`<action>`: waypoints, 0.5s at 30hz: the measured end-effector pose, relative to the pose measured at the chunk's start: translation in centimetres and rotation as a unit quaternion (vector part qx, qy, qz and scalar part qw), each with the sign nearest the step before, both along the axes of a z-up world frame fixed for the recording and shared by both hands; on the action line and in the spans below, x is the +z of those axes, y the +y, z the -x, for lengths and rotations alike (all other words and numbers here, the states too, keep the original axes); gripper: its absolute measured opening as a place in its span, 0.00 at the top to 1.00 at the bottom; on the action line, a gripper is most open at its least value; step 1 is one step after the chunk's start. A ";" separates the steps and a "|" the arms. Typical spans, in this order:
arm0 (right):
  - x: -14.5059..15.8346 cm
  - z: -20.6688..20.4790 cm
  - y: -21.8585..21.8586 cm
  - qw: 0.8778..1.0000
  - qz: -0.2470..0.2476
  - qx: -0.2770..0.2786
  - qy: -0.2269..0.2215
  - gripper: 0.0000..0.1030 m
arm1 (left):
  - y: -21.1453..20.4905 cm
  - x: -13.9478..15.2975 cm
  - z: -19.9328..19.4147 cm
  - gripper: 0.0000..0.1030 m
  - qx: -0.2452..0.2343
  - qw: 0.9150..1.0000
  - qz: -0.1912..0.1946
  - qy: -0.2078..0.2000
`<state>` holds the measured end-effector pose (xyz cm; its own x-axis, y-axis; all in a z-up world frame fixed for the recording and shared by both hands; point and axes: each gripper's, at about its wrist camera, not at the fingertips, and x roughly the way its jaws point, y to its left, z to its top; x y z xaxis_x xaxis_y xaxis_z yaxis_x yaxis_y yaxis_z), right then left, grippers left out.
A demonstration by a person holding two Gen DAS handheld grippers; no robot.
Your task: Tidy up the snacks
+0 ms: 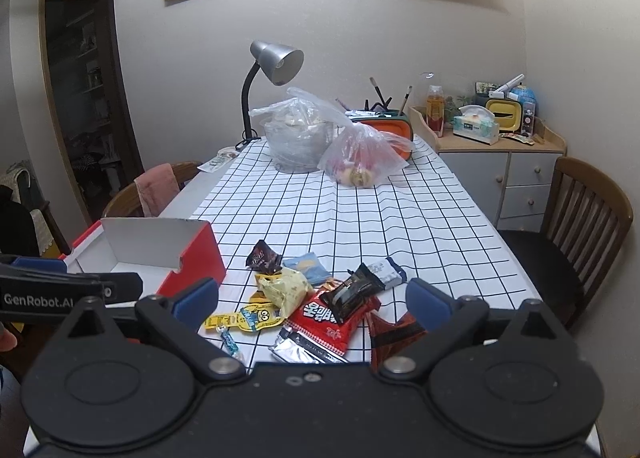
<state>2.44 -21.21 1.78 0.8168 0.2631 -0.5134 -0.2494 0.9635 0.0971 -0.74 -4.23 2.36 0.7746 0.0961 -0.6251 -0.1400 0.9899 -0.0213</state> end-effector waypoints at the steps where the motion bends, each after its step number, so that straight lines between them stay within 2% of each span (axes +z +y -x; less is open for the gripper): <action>1: 0.0 0.0 0.0 1.000 0.000 0.001 -0.001 0.03 | 0.0 0.1 0.1 0.04 -0.001 1.000 0.000 -0.002; 15: 0.2 -0.1 0.3 1.000 0.010 0.000 0.003 0.03 | 0.3 0.3 -0.5 0.04 -0.006 1.000 0.009 0.006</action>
<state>2.50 -20.95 1.98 0.8138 0.2528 -0.5232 -0.2491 0.9653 0.0791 -0.26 -3.92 2.69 0.7678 0.0751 -0.6363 -0.1288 0.9909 -0.0384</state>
